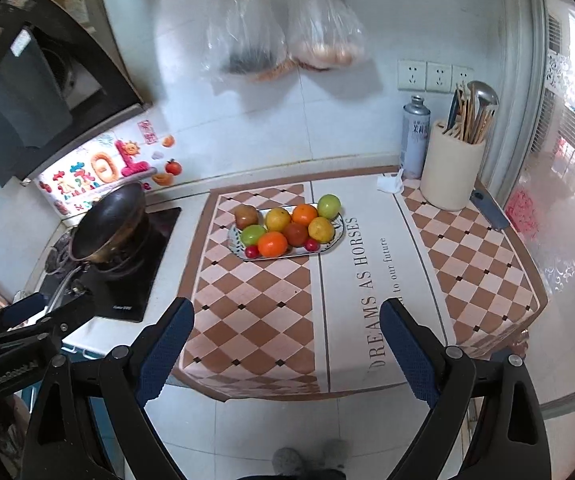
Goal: Organize fruits
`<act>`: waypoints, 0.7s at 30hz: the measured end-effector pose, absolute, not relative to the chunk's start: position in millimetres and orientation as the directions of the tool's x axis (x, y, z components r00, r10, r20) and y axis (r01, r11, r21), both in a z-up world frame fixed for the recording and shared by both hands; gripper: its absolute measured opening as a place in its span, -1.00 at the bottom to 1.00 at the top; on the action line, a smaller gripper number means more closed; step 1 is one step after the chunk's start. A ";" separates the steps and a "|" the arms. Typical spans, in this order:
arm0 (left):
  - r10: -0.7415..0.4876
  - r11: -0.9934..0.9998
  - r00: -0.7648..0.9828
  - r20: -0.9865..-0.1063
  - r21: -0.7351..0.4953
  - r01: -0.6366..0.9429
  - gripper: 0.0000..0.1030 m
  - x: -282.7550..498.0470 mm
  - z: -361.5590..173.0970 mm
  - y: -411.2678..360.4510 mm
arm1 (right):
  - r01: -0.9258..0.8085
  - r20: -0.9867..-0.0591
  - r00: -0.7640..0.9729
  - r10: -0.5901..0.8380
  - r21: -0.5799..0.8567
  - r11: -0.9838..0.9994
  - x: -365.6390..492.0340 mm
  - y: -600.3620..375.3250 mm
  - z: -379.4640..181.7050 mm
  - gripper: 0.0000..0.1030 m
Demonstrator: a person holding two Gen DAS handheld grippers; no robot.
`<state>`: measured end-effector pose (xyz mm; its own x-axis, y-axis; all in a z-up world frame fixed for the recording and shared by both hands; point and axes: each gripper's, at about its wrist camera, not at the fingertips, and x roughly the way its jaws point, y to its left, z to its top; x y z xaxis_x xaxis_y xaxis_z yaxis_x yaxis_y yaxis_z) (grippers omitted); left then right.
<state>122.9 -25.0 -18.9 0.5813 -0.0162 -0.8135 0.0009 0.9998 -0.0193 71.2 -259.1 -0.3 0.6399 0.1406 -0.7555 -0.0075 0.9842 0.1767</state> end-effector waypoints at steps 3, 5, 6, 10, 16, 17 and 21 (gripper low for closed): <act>-0.009 1.000 0.591 -0.807 -0.012 -0.002 0.85 107.1 -11.6 -29.5 | -0.027 -0.743 0.655 0.140 0.163 0.986 49.9 -263.3 17.5 0.87; -0.014 1.000 0.597 -0.802 -0.015 0.005 0.85 97.7 -7.1 -32.4 | -0.034 -0.734 0.665 0.138 0.154 0.987 40.6 -265.7 25.2 0.87; -0.011 1.000 0.602 -0.798 -0.010 0.004 0.85 93.0 -4.9 -34.0 | -0.037 -0.731 0.670 0.132 0.144 0.989 35.2 -266.3 29.5 0.87; -0.004 1.000 0.610 -0.793 -0.004 0.002 0.85 77.1 2.9 -39.2 | -0.050 -0.722 0.678 0.141 0.146 0.988 20.8 -270.8 40.3 0.87; 0.012 1.000 0.625 -0.781 0.019 0.004 0.85 65.9 12.5 -47.4 | -0.070 -0.706 0.693 0.150 0.141 0.988 9.6 -274.5 52.6 0.87; 0.012 1.000 0.631 -0.776 0.017 0.002 0.85 64.1 14.6 -48.0 | -0.072 -0.703 0.696 0.146 0.134 0.988 8.0 -274.6 54.2 0.87; 0.013 1.000 0.643 -0.766 0.015 -0.002 0.85 62.4 18.3 -49.7 | -0.077 -0.702 0.696 0.151 0.136 0.988 6.2 -275.2 56.9 0.87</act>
<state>62.4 -49.7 18.3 0.6430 0.0125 -0.7658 -0.0021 0.9999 0.0146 6.2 -275.2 56.9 0.6961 0.1509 -0.7019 -0.0769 0.9877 0.1361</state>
